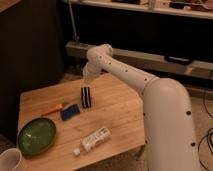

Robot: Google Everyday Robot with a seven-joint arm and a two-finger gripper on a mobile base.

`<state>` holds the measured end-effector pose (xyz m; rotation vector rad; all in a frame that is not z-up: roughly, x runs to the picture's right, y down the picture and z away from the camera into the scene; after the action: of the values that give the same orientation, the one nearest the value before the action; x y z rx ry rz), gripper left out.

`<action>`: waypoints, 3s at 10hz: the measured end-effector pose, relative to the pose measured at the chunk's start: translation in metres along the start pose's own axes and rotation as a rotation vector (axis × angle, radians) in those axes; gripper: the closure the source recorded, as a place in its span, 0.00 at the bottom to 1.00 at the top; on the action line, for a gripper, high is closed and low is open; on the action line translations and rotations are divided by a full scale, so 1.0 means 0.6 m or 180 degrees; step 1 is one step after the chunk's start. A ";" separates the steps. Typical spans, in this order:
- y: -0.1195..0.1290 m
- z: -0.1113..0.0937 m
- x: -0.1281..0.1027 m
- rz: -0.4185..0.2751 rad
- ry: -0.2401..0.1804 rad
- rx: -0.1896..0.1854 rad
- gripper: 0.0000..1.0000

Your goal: Place the eraser on the white sponge

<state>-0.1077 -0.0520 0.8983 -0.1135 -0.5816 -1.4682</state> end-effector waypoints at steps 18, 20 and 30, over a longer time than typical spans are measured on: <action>0.027 0.196 -0.040 -0.0193 -0.0467 -0.0215 0.59; 0.030 0.190 -0.039 -0.0190 -0.0466 -0.0222 0.80; -0.100 -0.010 -0.030 -0.0523 -0.0230 0.0087 1.00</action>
<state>-0.1631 -0.0456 0.8690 -0.0995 -0.6825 -1.6200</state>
